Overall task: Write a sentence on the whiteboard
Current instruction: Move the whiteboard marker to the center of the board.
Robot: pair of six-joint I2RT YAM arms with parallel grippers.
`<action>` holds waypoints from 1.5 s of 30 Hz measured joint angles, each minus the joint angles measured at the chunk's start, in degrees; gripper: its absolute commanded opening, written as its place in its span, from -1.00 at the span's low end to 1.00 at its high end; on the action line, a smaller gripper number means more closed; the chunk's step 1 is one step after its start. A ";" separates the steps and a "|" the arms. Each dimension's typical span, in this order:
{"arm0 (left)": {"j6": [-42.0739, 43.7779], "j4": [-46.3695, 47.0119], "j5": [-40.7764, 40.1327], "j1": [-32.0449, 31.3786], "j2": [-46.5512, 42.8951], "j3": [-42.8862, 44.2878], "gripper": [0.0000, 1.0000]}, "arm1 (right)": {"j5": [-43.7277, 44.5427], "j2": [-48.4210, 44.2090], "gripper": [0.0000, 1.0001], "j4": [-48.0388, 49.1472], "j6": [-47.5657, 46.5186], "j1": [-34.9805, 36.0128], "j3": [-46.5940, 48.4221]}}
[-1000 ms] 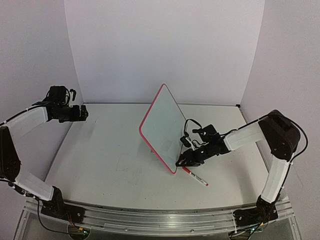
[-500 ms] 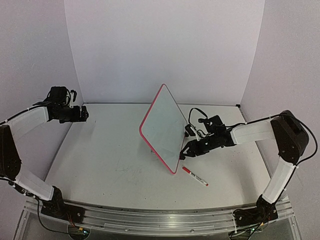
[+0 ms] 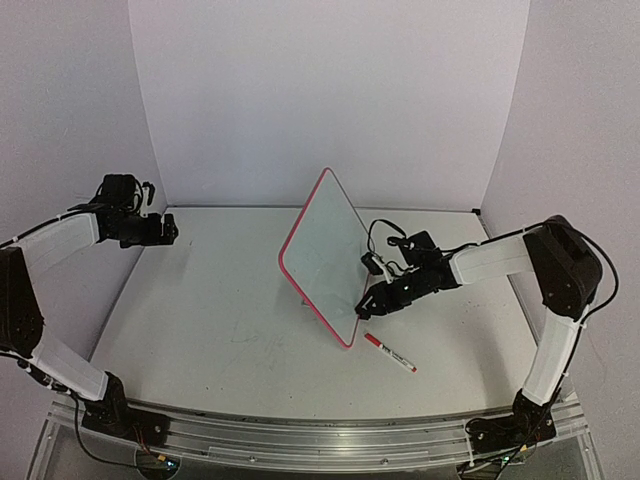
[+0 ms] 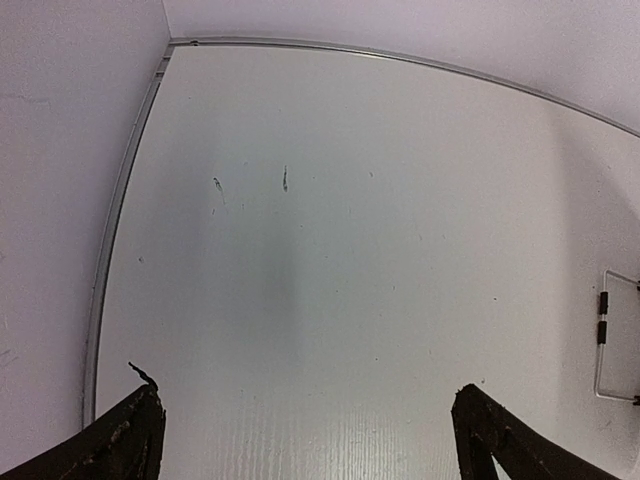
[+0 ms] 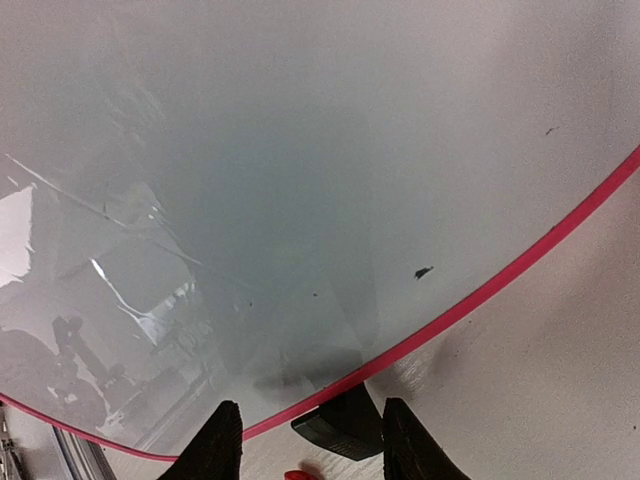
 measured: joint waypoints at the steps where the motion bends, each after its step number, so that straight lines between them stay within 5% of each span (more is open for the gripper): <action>1: 0.00 0.01 0.01 0.00 0.03 0.00 0.99 | -0.32 0.13 -0.17 -0.13 -0.03 0.01 0.00; 19: 0.02 0.01 0.10 0.00 0.03 0.00 0.99 | 1.93 0.23 -0.24 0.98 3.03 8.09 -0.09; 26: 0.02 -0.01 0.10 0.00 0.03 0.00 0.99 | 9.81 -0.38 -0.28 3.67 5.39 12.63 -1.64; 45: -0.04 -0.01 0.14 0.00 0.03 0.00 0.99 | 28.64 -1.44 -1.00 8.65 6.18 19.92 -4.09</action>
